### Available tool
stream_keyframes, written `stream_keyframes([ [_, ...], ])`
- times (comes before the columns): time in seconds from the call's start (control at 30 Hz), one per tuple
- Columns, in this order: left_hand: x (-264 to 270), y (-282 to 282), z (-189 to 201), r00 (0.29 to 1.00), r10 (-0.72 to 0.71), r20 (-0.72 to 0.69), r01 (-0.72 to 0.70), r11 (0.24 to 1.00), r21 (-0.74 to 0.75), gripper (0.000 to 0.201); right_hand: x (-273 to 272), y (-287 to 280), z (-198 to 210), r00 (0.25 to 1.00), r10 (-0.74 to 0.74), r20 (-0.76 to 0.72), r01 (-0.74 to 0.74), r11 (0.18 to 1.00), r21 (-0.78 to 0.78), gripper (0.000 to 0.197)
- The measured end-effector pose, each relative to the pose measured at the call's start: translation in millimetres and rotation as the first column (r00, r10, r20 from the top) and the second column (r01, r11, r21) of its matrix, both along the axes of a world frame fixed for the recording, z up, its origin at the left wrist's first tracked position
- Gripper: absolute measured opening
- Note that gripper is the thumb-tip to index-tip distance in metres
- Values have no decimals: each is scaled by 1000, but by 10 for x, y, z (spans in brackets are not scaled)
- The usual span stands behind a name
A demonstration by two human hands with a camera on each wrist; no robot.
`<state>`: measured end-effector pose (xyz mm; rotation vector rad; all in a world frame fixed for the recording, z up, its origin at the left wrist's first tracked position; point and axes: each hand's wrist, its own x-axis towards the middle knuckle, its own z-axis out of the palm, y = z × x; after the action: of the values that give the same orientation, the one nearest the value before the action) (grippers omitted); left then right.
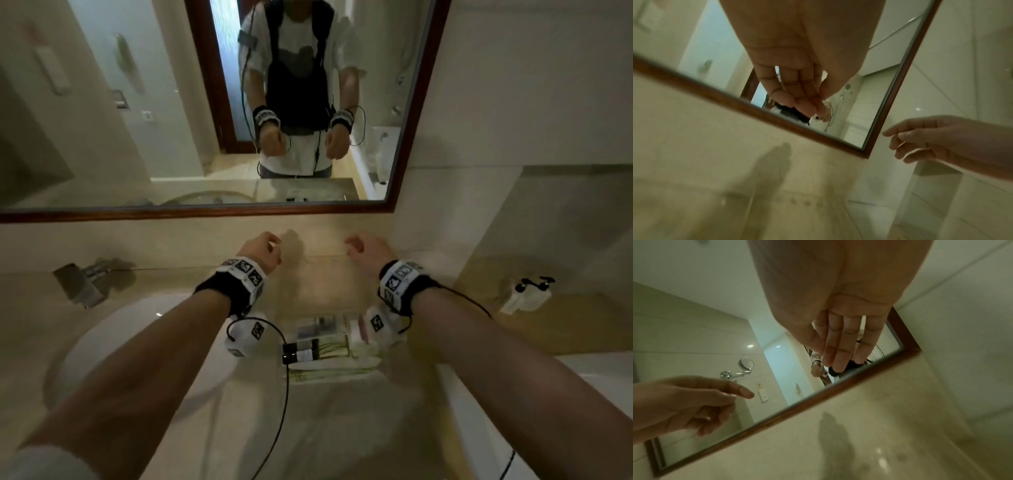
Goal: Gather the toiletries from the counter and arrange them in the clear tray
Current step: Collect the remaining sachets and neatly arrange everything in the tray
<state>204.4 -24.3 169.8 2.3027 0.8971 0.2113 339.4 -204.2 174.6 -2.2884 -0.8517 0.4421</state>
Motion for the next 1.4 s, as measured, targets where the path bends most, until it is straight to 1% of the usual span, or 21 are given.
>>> stream_keyframes([
  [0.13,25,248,819,998,10,63,-19,989,146,24,196,206,826,988,-9,157,-4,997,78,26],
  [0.2,-20,411,1291,993,14,120,-40,975,219,25,296,281,1282,980,-46,196,17,989,145,26],
  [0.3,-147,676,1996,987,1,160,-55,940,336,24,392,370,1957,969,-104,225,60,979,197,28],
  [0.37,-234,827,2450,981,-3,192,-77,911,406,23,401,428,2392,950,-121,289,61,976,207,29],
  [0.5,-431,994,3202,965,-11,261,-126,855,503,23,277,528,3107,902,-182,392,88,965,246,31],
  [0.63,-644,1110,3716,948,-19,316,-161,831,533,24,105,642,3595,886,-228,404,83,934,346,32],
  [0.7,-724,1155,3849,940,-29,341,-163,838,520,25,-10,697,3744,885,-234,402,70,921,383,33],
  [0.77,-789,1197,3853,923,-28,383,-177,853,490,26,-136,758,3801,890,-231,394,48,905,422,33],
  [0.83,-800,1214,3615,889,-15,458,-209,876,434,25,-280,812,3672,906,-238,351,29,861,508,28],
  [0.87,-776,1195,3362,877,-7,481,-219,884,413,24,-352,839,3486,920,-235,314,23,832,555,24],
  [0.9,-739,1130,3013,887,-9,462,-195,900,391,24,-413,863,3197,938,-215,272,18,813,582,21],
  [0.93,-697,1029,2585,918,-23,396,-129,926,354,24,-483,870,2835,957,-176,232,12,820,572,19],
  [0.97,-669,887,2096,957,-47,286,-41,955,292,22,-560,842,2414,973,-116,200,-4,857,515,19],
  [1.03,-623,587,1081,994,-84,73,71,983,167,22,-664,737,1462,991,-9,134,-22,974,224,25],
  [1.07,-599,439,621,995,-100,-12,100,988,119,23,-697,644,974,997,18,76,-21,999,45,29],
  [1.1,-593,287,201,988,-123,-91,129,989,66,23,-719,530,468,1000,15,2,-14,995,-102,31],
  [1.17,-559,-9,-442,952,-207,-226,206,978,-29,16,-734,237,-365,989,-48,-141,8,962,-274,32],
  [1.23,-480,-255,-844,912,-275,-304,264,961,-77,13,-694,-49,-923,971,-109,-211,27,933,-359,28],
  [1.3,-372,-407,-1105,895,-288,-341,277,957,-82,25,-635,-269,-1186,965,-146,-217,33,891,-452,21],
  [1.33,-308,-468,-1206,877,-299,-376,293,953,-73,31,-594,-361,-1291,970,-134,-202,27,888,-460,27],
  [1.4,-150,-556,-1354,812,-360,-459,378,924,-56,36,-497,-487,-1421,980,-99,-174,2,874,-486,51],
])
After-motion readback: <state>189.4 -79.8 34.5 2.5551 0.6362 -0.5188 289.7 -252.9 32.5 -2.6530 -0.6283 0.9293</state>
